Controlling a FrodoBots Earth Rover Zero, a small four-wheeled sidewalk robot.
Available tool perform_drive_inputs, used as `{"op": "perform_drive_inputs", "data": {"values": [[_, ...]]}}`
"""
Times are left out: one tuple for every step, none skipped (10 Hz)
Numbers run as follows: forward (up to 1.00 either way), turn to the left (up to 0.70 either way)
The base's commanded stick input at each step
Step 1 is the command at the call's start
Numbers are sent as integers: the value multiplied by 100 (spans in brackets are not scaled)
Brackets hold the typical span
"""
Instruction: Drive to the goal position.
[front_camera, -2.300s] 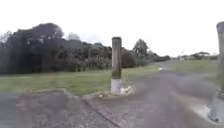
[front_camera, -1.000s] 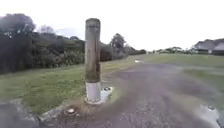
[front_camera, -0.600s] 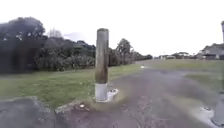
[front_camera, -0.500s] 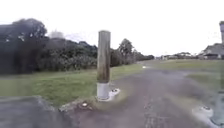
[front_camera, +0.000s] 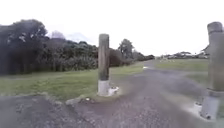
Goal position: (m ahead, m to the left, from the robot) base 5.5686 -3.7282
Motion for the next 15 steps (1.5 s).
{"op": "perform_drive_inputs", "data": {"values": [[0, -70], [0, -70], [0, -70], [0, -70], [0, -70], [0, -70], [0, -70], [0, -70], [0, -70], [0, -70], [0, -70], [0, -70], [0, -70], [0, -50], [0, -6]]}}
